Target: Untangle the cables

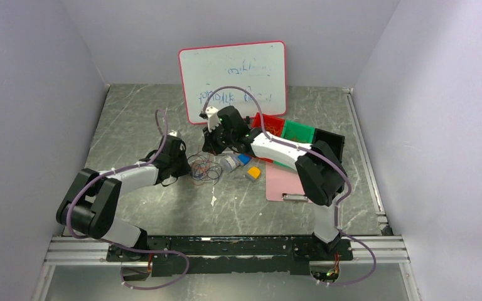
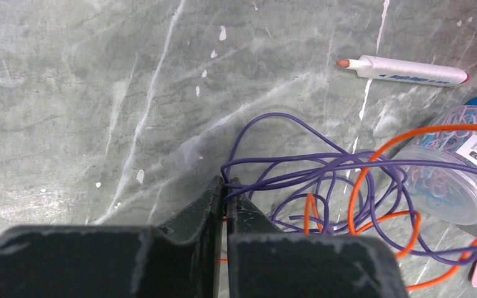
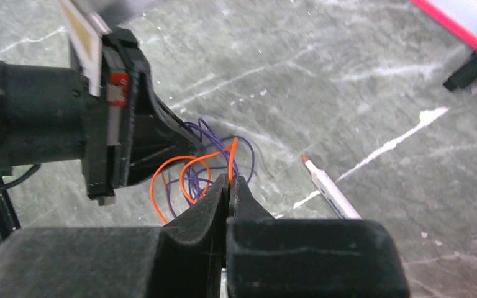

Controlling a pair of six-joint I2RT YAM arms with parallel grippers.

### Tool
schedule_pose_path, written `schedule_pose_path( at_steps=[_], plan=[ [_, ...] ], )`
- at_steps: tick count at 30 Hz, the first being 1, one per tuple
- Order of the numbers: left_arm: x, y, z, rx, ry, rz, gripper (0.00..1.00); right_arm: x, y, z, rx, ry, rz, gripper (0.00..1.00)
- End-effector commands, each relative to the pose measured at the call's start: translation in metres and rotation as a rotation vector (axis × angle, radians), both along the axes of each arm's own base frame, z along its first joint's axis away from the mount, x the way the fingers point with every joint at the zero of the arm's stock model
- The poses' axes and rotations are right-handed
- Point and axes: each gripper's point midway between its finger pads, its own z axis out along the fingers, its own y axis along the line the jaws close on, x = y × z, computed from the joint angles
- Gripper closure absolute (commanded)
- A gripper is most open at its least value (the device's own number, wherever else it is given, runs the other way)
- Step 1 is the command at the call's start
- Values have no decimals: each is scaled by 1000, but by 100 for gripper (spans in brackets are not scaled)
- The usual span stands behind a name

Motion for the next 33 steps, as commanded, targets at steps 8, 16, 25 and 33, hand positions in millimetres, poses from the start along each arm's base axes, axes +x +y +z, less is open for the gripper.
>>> schedule_pose_path(
  at_steps=[8,16,25,33],
  plan=[
    [-14,13,-15,33,84,32,93,25,-45,-29,-84,21,-330,98],
    [-13,12,-16,28,90,32,93,35,-72,-30,-40,67,-523,94],
    [-11,11,-15,29,89,30,93,35,-69,-22,14,67,-521,90],
    [-10,12,-17,36,95,38,93,40,-80,-5,6,3,-545,100]
  ],
)
